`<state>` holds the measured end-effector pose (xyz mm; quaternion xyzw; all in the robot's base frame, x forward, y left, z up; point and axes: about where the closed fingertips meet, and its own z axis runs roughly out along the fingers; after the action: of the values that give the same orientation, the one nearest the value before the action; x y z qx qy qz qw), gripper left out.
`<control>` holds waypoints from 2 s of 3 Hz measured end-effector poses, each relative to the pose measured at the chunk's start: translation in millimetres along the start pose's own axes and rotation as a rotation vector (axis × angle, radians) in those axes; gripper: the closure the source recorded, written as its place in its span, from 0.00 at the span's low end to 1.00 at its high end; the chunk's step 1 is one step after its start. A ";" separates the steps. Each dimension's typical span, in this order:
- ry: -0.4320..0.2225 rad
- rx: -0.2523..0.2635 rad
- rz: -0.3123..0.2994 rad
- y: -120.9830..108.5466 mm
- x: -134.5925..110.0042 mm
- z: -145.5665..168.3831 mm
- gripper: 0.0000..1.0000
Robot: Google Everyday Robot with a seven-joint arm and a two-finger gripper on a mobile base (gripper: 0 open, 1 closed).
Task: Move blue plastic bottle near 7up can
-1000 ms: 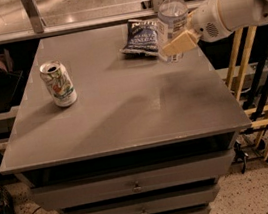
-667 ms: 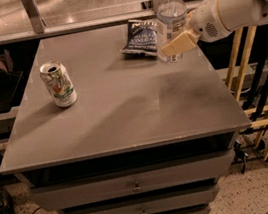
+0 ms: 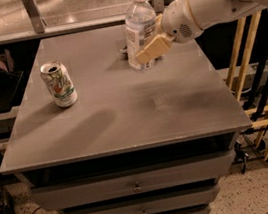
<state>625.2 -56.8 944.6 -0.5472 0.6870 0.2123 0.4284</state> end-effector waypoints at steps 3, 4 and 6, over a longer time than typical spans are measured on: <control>0.039 -0.287 -0.138 29.8 -40.5 112.1 1.00; 0.053 -0.315 -0.157 29.0 -40.3 144.8 1.00; 0.057 -0.346 -0.151 21.8 -31.7 178.1 1.00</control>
Offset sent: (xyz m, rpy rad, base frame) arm 0.0000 0.1206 -0.0221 -0.0662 0.0946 0.3606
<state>669.4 103.4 870.0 -0.6686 0.6091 0.2789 0.3228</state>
